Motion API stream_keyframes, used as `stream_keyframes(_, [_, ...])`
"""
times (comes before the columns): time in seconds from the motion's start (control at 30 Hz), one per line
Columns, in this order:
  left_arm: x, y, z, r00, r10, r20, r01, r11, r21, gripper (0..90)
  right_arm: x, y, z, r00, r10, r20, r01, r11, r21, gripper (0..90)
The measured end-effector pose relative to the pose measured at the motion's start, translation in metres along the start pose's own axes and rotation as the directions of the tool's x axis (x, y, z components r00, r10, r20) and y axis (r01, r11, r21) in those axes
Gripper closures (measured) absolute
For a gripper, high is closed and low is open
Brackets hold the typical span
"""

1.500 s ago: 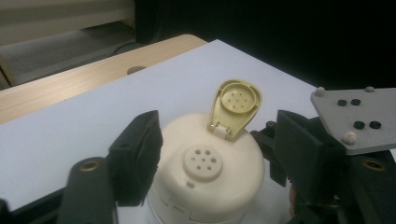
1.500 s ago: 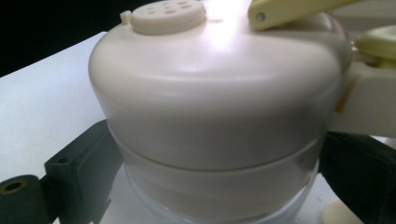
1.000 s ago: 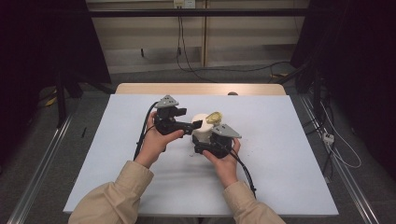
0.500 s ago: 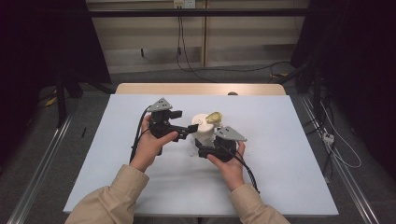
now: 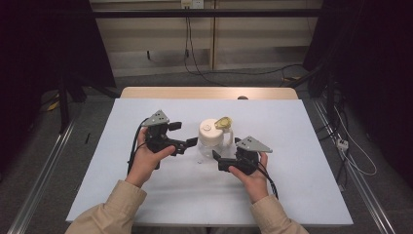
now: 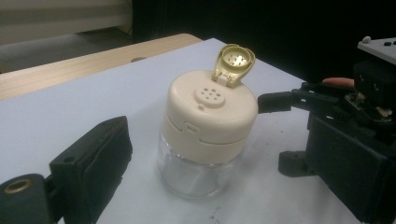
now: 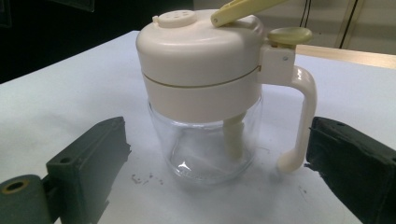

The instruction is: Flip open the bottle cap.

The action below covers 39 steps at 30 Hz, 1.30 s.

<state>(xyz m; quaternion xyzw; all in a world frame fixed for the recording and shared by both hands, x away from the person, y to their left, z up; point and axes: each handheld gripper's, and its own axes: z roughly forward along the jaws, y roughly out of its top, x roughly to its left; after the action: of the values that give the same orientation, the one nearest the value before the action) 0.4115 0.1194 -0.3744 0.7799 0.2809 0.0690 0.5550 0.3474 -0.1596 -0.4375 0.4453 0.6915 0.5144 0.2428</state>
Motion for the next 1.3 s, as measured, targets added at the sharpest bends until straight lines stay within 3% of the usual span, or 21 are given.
stream_keyframes(0.23, [0.005, -0.014, -0.013, 0.9999, 0.005, -0.012, -0.005, 1.0, 0.005, 6.3, -0.003, -0.005, -0.009, 0.9995, -0.026, -0.016, 0.026, 1.0, 0.011, 4.9])
stream_keyframes(0.63, [0.016, -0.036, -0.032, 0.9993, -0.001, -0.037, 0.002, 1.0, 0.008, 6.1, -0.012, -0.01, -0.026, 0.9988, -0.02, -0.044, 0.021, 1.0, 0.016, 4.9])
stream_keyframes(1.3, [0.015, -0.051, -0.05, 0.9991, 0.023, -0.036, -0.023, 0.9996, 0.018, 5.9, -0.033, -0.019, -0.053, 0.999, -0.02, -0.039, 0.021, 1.0, 0.018, 4.9])
